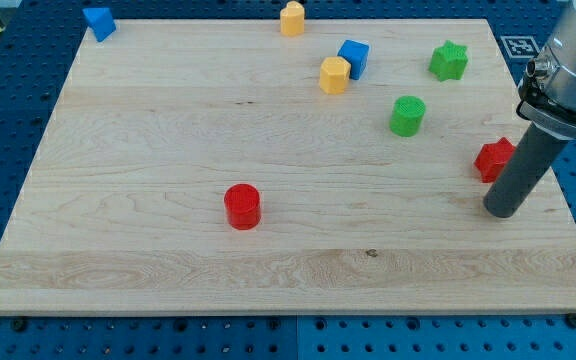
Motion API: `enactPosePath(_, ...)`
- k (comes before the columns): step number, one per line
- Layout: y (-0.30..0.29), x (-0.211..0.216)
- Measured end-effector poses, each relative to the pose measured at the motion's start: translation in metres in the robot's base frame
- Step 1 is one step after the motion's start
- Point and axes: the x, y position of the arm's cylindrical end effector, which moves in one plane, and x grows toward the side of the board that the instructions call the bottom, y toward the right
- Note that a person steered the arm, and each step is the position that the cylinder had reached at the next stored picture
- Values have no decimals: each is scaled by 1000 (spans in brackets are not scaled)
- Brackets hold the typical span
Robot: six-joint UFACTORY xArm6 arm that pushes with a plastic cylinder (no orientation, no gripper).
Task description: Move the red star to the right center of the board
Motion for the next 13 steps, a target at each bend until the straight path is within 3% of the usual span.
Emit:
enactPosePath(4, 0, -23)
enactPosePath(10, 31, -24)
enactPosePath(13, -17, -41)
